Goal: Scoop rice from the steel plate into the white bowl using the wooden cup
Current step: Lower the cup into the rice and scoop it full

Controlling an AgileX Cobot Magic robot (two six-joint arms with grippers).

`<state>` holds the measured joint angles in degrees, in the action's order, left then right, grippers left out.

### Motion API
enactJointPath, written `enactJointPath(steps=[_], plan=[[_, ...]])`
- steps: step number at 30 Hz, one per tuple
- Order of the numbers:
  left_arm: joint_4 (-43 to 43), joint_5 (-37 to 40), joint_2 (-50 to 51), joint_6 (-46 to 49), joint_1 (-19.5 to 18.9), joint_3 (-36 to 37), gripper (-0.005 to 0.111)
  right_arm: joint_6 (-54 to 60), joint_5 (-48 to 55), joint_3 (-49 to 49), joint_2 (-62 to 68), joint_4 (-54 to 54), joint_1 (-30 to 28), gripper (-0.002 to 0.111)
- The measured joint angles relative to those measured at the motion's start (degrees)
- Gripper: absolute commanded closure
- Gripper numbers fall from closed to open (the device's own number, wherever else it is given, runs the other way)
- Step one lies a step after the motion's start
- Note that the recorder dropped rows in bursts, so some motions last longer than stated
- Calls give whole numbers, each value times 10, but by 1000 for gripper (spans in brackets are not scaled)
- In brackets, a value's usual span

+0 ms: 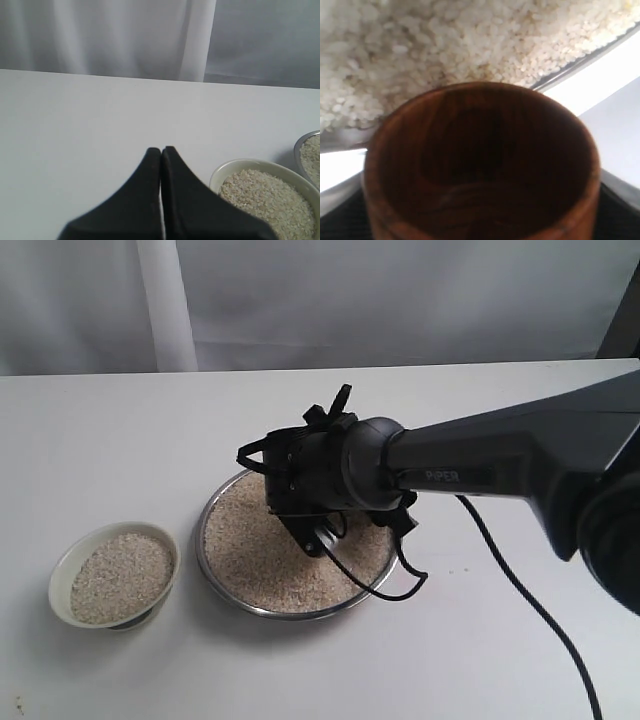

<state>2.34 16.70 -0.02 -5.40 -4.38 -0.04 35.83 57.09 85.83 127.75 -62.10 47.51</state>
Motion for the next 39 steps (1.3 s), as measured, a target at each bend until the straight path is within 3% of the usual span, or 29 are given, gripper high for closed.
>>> enactJointPath(steps=[31, 39], plan=[[0, 0, 0, 0, 0, 0, 107, 29, -26, 0, 9, 52, 55, 108], [0, 0, 0, 0, 0, 0, 107, 31, -23, 48, 9, 140, 55, 108]])
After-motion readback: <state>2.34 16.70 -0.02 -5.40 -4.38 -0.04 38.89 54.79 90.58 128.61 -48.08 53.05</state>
